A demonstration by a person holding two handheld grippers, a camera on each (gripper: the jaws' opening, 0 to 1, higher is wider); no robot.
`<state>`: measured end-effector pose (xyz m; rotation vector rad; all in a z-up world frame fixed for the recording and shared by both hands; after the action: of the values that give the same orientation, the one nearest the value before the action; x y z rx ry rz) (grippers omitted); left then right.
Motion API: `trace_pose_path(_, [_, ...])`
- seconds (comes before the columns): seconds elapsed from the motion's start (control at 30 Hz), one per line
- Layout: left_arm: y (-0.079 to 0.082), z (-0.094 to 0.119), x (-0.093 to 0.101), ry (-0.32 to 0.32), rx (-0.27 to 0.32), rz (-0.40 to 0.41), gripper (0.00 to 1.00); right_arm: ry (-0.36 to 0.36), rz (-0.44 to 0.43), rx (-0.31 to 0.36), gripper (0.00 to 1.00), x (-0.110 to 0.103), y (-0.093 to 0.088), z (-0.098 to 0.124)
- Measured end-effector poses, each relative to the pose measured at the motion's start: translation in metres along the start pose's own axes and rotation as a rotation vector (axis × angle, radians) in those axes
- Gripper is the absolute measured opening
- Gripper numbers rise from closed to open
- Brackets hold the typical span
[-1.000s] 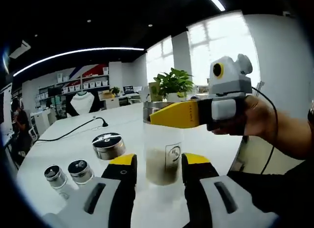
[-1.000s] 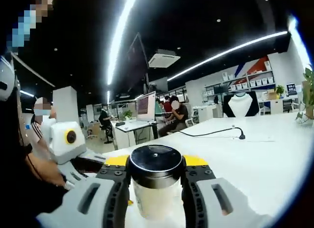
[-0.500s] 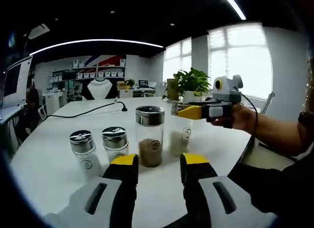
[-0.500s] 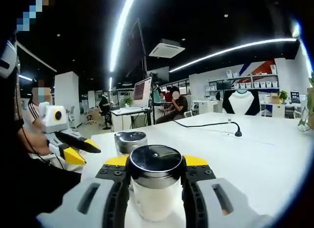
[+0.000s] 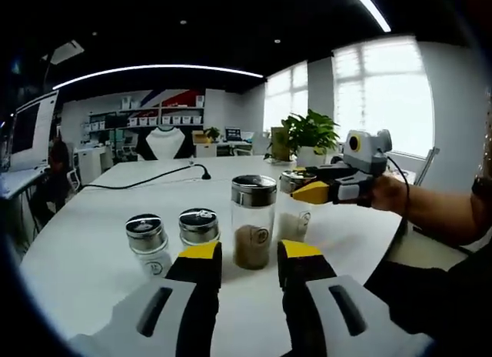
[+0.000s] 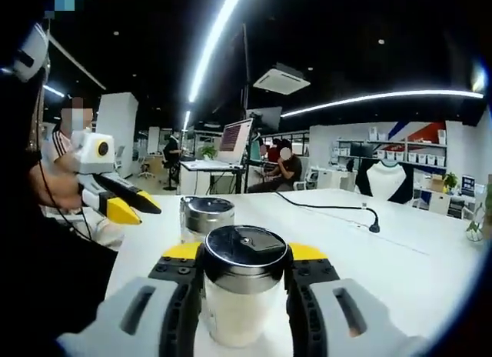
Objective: Rotate the seasoning bottle until the label or dispensing opening points toward the visible target arrow and the bottle remains upright within the marked orientation range
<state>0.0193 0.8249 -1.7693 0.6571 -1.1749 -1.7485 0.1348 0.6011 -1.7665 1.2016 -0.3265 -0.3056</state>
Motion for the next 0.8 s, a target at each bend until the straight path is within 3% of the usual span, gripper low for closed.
trace_pose_path(0.07, [0.001, 0.003, -0.002, 0.008, 0.001, 0.013, 0.32, -0.021, 0.003, 0.0, 0.39, -0.003, 0.003, 0.002])
trace_pose_path(0.17, [0.001, 0.008, -0.005, 0.026, 0.005, 0.028, 0.36, -0.051, -0.053, 0.057, 0.43, -0.005, 0.011, 0.012])
trace_pose_path(0.33, [-0.005, 0.016, -0.017, 0.048, 0.06, 0.123, 0.36, -0.153, -0.111, 0.029, 0.45, -0.013, 0.016, 0.034])
trace_pose_path(0.4, [-0.011, 0.021, -0.022, 0.071, 0.059, 0.146, 0.33, -0.176, -0.191, 0.03, 0.47, -0.028, 0.017, 0.044])
trace_pose_path(0.53, [-0.015, 0.026, -0.023, 0.085, 0.043, 0.139, 0.34, -0.257, -0.274, 0.039, 0.72, -0.057, 0.012, 0.053])
trace_pose_path(0.67, [-0.013, 0.032, -0.019, 0.081, 0.029, 0.118, 0.56, -0.293, -0.31, 0.043, 0.76, -0.084, 0.009, 0.057])
trace_pose_path(0.8, [-0.01, 0.036, -0.016, 0.092, -0.043, 0.125, 0.87, -0.373, -0.32, 0.009, 0.82, -0.109, 0.012, 0.058])
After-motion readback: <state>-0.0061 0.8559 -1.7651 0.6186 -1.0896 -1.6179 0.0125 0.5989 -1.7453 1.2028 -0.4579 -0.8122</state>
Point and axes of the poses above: the point that each gripper's makers call its tool centre point, and the gripper's own axes: z roughly backward along the fingers, x roughly to its right, y roughly out of its top, the point moved 9 cm from there along z, roughly backward along the fingers, and after that the axes turned 13 degrees about -x, right-handed, at the moved point
